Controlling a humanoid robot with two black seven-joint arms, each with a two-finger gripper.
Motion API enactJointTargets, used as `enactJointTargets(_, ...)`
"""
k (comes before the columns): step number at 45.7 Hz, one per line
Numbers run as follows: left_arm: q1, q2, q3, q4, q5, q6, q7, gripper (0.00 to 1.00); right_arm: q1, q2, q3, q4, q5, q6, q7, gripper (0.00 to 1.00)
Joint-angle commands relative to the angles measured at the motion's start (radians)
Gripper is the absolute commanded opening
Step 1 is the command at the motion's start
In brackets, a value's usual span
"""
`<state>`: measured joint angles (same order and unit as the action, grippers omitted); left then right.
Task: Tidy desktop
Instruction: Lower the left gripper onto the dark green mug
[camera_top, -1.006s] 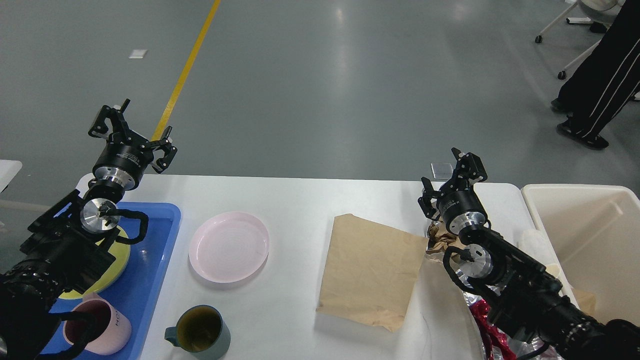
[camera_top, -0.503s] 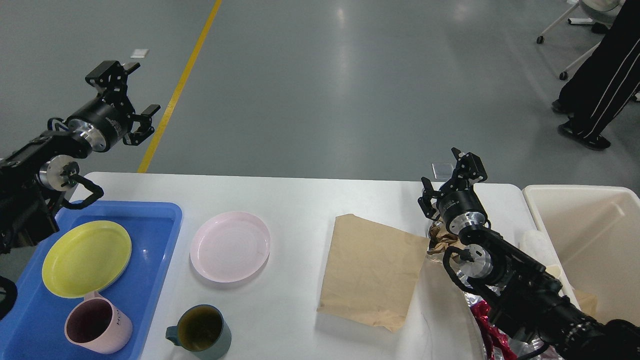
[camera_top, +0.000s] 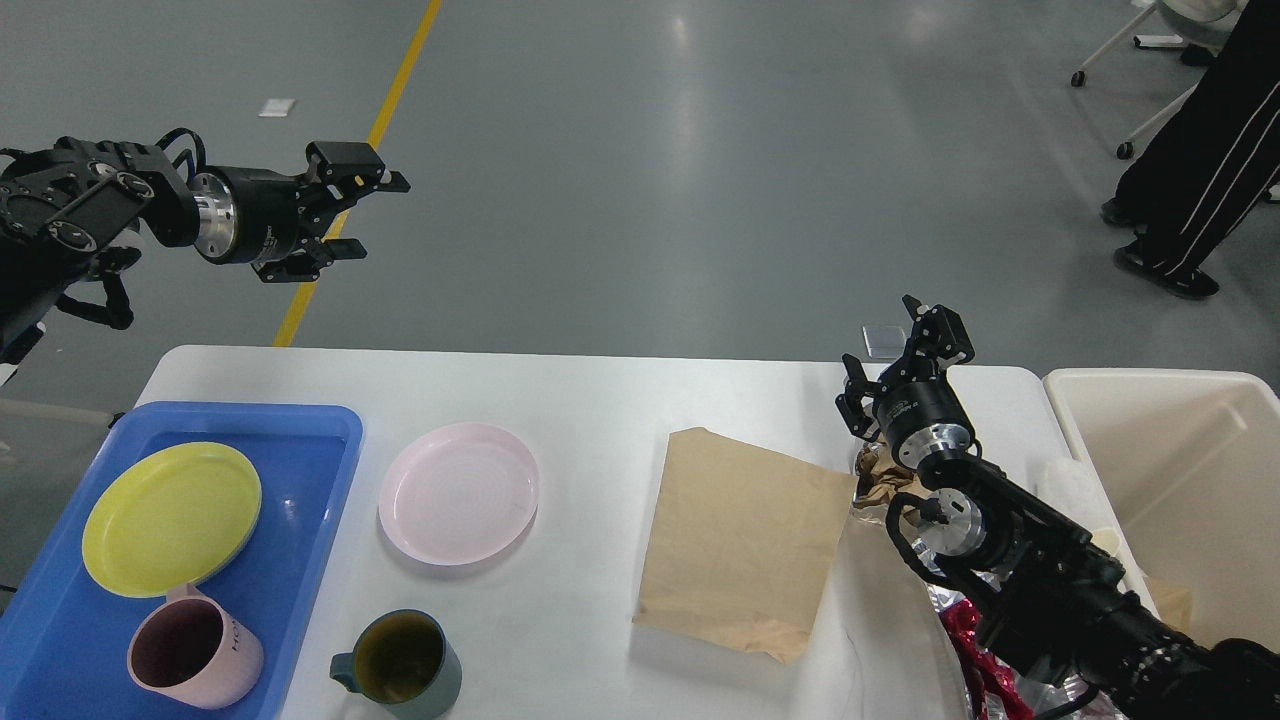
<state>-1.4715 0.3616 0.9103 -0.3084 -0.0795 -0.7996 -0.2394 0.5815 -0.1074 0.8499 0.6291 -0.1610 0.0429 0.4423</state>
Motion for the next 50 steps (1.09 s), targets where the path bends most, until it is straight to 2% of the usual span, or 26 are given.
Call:
enactJointTargets(1,-0.082,-0.046,0.220,-0.069,0.064,-0.029,-0.001,0.96,0.000,0.000,0.001,0.000,0.000,0.000,0.001,1.00)
enactJointTargets(6,-0.154,-0.069,0.370,-0.159,0.087,-0.075,-0.004,0.96,0.000,0.000,0.000,0.000,0.000,0.000,0.001,1.00)
enactJointTargets(11,-0.188,-0.139,0.435,-0.231,0.087,-0.160,-0.003,0.96,0.000,0.000,0.000,0.000,0.000,0.000,-0.001,1.00)
enactJointTargets(20,-0.239,-0.184,0.464,-0.377,0.089,-0.160,-0.003,0.96,0.000,0.000,0.000,0.000,0.000,0.000,-0.001,1.00)
enactJointTargets(29,-0.326,-0.274,0.591,-0.511,0.089,-0.160,-0.006,0.96,0.000,0.000,0.001,0.000,0.000,0.000,-0.001,1.00)
enactJointTargets(40,-0.449,-0.323,0.650,-0.687,0.089,-0.160,-0.009,0.96,0.000,0.000,0.000,0.000,0.000,0.000,0.001,1.00)
enactJointTargets(50,-0.438,-0.374,0.644,-0.767,0.089,-0.160,-0.014,0.96,0.000,0.000,0.000,0.000,0.000,0.000,0.001,1.00)
